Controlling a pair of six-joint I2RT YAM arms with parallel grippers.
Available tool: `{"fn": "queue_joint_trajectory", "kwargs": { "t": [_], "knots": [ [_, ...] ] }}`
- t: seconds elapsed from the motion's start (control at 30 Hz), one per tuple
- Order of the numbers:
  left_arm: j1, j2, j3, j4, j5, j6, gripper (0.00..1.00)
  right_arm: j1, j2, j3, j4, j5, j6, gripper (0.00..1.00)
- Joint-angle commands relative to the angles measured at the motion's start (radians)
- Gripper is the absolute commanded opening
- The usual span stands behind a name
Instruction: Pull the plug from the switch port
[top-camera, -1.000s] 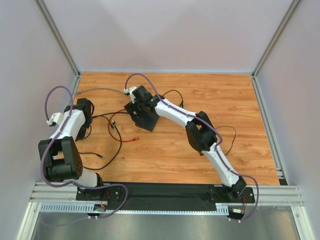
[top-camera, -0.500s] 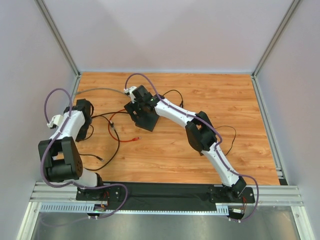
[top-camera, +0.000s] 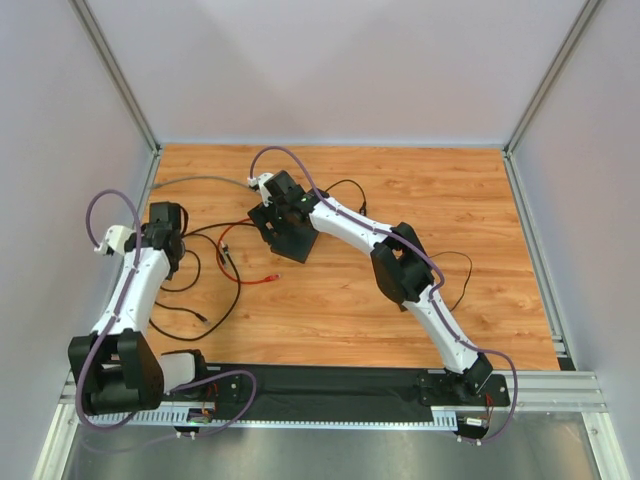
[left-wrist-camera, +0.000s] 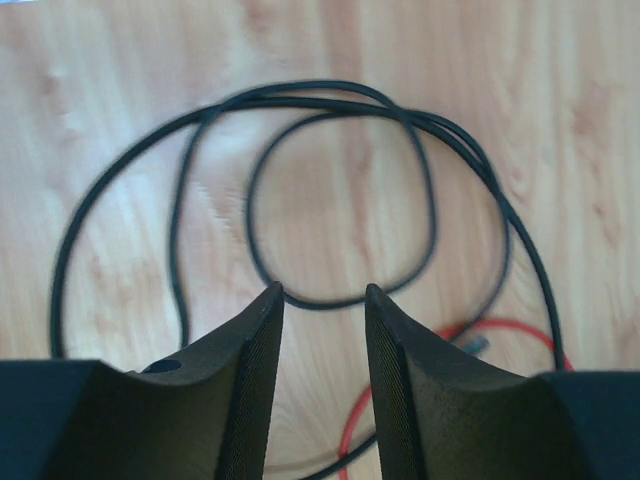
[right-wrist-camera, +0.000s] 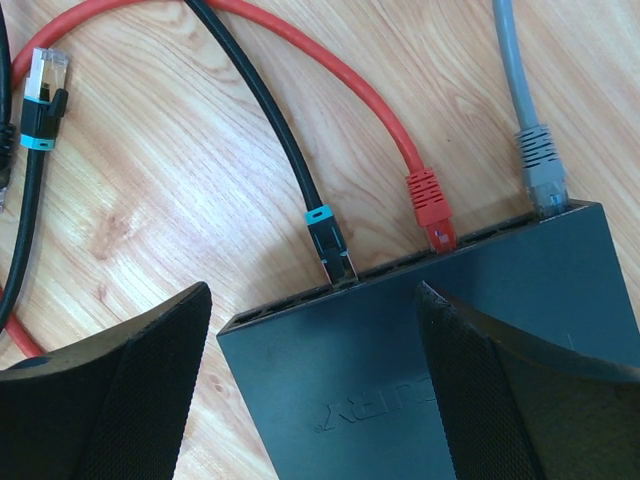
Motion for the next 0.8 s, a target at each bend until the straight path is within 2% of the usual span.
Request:
{"fn": "queue_joint_trajectory", "kwargs": {
  "t": [0.0,0.07,0.1,0.13,0.23,0.43,0.47,0.5,0.53,0.7,0.73,0.77],
  "knots": [
    [-0.083,-0.047,0.002,0.157,0.024,0.181,0.46,0.000,0.060,-0.005,-0.089,-0.050,0.032,0.84],
    [-0.152,-0.073,-0.029,0.312,0.070,0.272,0.46,0.002,0.058,-0.010,-0.087,-0.046,0.034,0.84],
    [-0.172,-0.084,-0.044,0.368,0.110,0.367,0.46,0.002,0.054,-0.014,-0.081,-0.043,0.034,0.85],
    [-0.187,-0.107,-0.087,0.493,0.135,0.405,0.46,0.000,0.044,-0.017,-0.078,-0.037,0.034,0.84],
    [-0.220,-0.135,-0.164,0.708,0.263,0.540,0.46,0.000,0.002,-0.074,-0.028,-0.032,0.035,0.84],
    [-0.238,-0.049,-0.169,0.858,0.446,0.617,0.48,0.000,-0.107,-0.217,0.106,-0.032,0.058,0.84],
    [-0.240,-0.034,-0.167,0.876,0.477,0.622,0.73,0.000,-0.121,-0.235,0.120,-0.027,0.058,0.84],
    [-0.249,-0.020,-0.164,0.895,0.516,0.624,0.83,0.000,-0.149,-0.266,0.144,-0.021,0.060,0.84],
    [-0.253,0.004,-0.157,0.900,0.528,0.624,0.90,-0.003,-0.164,-0.287,0.158,-0.009,0.063,0.84],
    [-0.275,0.061,-0.172,0.947,0.575,0.593,0.85,-0.038,-0.247,-0.379,0.244,0.003,0.109,0.84],
    [-0.275,0.071,-0.176,0.959,0.586,0.587,0.82,-0.044,-0.256,-0.405,0.258,0.003,0.119,0.83],
    [-0.275,0.080,-0.183,0.970,0.592,0.572,0.75,-0.052,-0.265,-0.424,0.282,0.000,0.138,0.83]
  ]
}}
